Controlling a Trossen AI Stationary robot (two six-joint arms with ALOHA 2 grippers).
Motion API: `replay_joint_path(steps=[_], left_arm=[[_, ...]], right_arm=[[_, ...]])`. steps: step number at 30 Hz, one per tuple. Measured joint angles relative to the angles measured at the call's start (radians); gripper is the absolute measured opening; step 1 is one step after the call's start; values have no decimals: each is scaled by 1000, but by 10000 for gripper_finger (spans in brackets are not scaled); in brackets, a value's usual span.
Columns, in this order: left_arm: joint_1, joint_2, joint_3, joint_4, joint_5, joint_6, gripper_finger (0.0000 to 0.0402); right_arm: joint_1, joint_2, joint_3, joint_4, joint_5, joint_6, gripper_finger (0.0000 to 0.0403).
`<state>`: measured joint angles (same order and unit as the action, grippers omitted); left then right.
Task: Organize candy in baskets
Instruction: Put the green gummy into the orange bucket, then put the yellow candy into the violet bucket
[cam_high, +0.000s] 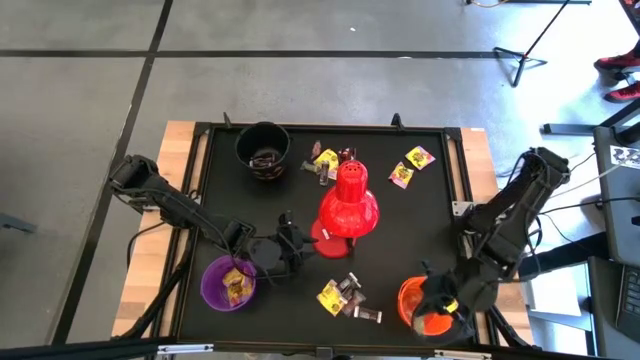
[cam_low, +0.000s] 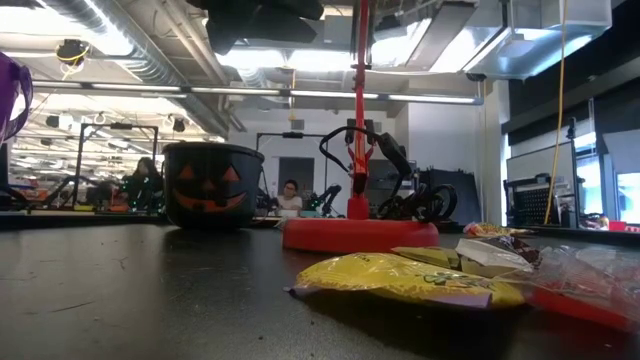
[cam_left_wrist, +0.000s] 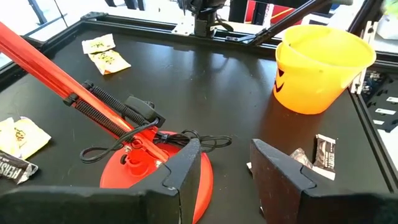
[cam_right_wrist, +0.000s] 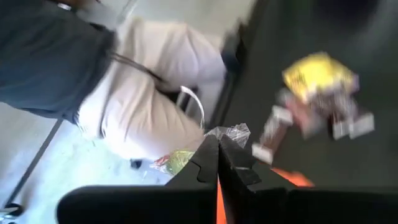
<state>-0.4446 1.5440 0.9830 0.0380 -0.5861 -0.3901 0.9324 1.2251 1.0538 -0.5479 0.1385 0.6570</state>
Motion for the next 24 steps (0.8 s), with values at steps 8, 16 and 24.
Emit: replay_joint_path(steps=[8, 16, 24], left_arm=[[0, 0, 0, 0, 0, 0, 130], [0, 0, 0, 0, 0, 0, 130], [0, 0, -1, 1, 2, 0, 130]], right_arm=[[39, 3, 0, -205, 64, 245, 7], [34, 3, 0, -211, 127, 221, 104], [34, 3, 0, -210, 256, 147, 153]])
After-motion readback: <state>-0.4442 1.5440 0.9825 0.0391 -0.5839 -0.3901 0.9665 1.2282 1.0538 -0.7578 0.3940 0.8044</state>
